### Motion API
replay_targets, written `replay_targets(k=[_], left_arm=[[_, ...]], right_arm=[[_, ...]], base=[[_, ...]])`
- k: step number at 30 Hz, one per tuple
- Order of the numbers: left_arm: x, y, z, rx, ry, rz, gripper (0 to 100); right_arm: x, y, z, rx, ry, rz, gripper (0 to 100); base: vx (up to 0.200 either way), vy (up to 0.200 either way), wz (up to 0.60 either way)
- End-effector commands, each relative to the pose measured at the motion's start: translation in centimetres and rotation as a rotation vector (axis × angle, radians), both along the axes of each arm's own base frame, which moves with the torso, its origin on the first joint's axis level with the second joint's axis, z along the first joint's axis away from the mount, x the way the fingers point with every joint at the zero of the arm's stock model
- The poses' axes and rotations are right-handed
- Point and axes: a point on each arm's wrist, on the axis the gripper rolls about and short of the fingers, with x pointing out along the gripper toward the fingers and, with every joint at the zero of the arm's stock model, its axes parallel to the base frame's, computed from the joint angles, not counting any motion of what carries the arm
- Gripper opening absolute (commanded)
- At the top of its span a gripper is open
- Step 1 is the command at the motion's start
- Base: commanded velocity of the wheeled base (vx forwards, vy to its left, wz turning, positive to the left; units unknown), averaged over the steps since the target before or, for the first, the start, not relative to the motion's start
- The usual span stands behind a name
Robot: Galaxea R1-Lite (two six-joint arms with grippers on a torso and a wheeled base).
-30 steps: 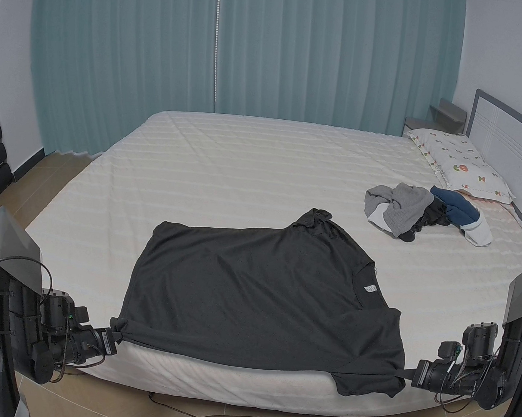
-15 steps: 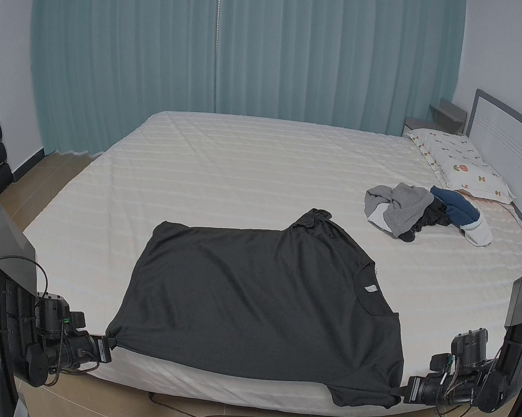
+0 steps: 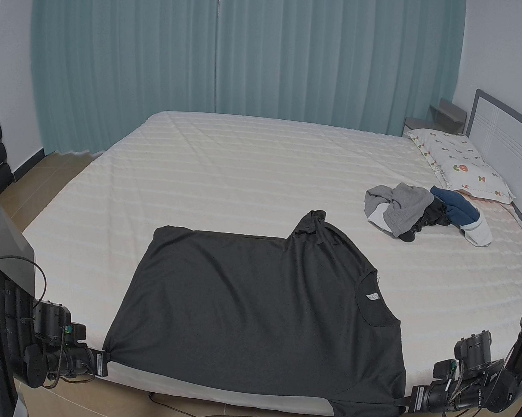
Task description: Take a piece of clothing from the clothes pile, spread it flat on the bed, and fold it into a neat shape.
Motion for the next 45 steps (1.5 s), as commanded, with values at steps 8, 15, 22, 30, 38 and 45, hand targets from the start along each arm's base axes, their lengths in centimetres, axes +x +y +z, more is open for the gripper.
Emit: replay_targets(k=[8, 15, 22, 30, 38, 45], left_arm=[[-1.7, 0.0, 1.2, 0.068, 0.095, -0.032, 0], [-2.3, -0.1, 1.1, 0.110, 0.151, -0.038, 0], [-3.1, -0.3, 1.9, 0.118, 0.192, -0.059, 0], [-2.7, -0.2, 2.2, 0.119, 0.158, -0.040, 0], [1.2, -0.8, 4.5, -0.049, -0.070, 0.142, 0], [4.2, -1.4, 5.7, -0.174, -0.168, 0.227, 0]], right_arm=[[-1.2, -0.2, 0.7, -0.005, 0.025, -0.002, 0], [-1.8, -0.3, 1.0, -0.011, 0.053, -0.002, 0], [-2.5, -0.4, 1.5, -0.014, 0.073, -0.002, 0], [-2.5, -0.5, 2.4, -0.003, 0.023, -0.012, 0], [0.5, -0.1, 4.4, 0.040, -0.230, -0.025, 0], [3.8, 0.3, 6.2, 0.100, -0.335, -0.080, 0]], base=[[0.000, 0.000, 0.00], [0.000, 0.000, 0.00], [0.000, 0.000, 0.00], [0.000, 0.000, 0.00], [0.000, 0.000, 0.00], [0.000, 0.000, 0.00]])
